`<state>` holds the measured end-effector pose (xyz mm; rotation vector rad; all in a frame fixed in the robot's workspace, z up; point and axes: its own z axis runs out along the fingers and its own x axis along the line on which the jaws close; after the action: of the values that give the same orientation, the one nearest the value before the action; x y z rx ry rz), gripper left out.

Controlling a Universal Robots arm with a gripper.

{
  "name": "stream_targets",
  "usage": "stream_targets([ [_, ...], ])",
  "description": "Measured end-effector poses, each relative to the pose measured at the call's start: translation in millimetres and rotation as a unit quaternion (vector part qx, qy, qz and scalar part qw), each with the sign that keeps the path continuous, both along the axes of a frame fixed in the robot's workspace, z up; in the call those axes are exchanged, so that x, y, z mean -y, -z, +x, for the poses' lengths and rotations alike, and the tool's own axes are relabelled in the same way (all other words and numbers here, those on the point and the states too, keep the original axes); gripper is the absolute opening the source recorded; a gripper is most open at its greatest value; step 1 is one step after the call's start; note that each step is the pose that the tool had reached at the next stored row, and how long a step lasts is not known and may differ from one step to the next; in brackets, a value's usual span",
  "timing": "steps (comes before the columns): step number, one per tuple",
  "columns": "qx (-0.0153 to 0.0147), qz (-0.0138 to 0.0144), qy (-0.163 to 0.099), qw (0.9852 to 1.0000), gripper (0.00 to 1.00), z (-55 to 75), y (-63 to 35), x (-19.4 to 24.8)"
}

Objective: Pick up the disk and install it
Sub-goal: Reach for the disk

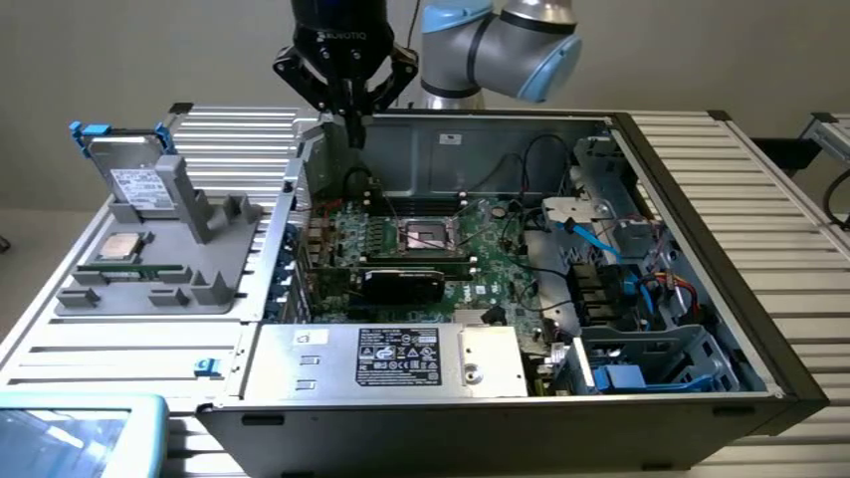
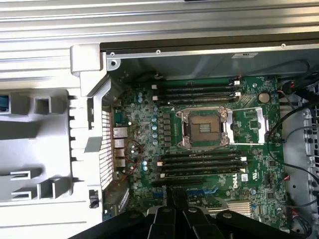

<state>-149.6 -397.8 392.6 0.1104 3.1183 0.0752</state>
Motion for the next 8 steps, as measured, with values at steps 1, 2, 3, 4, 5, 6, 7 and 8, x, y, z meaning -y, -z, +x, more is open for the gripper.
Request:
stream_targets([
  [1,-0.0001,0.0,0.0,1.0,0.11,-4.5,0.0,-0.4],
  [2,-0.0002,0.0,0.0,1.0,0.11,-8.9,0.0,-1.0],
  [3,-0.0005,0.0,0.0,1.0,0.11,-13.2,0.0,-1.8],
  [4,-0.0009,-0.0001,0.0,1.0,0.11,-17.3,0.0,-2.8],
  [5,-0.0013,0.0,0.0,1.0,0.11,-21.6,0.0,-4.0],
  [6,-0.0016,0.0,0.0,1.0,0.11,-25.3,0.0,-5.4],
  [7,-0.002,0.0,0.0,1.0,0.11,-29.1,0.0,-7.1],
  [8,-0.0024,0.0,0.0,1.0,0.11,-32.5,-0.1,-9.1],
])
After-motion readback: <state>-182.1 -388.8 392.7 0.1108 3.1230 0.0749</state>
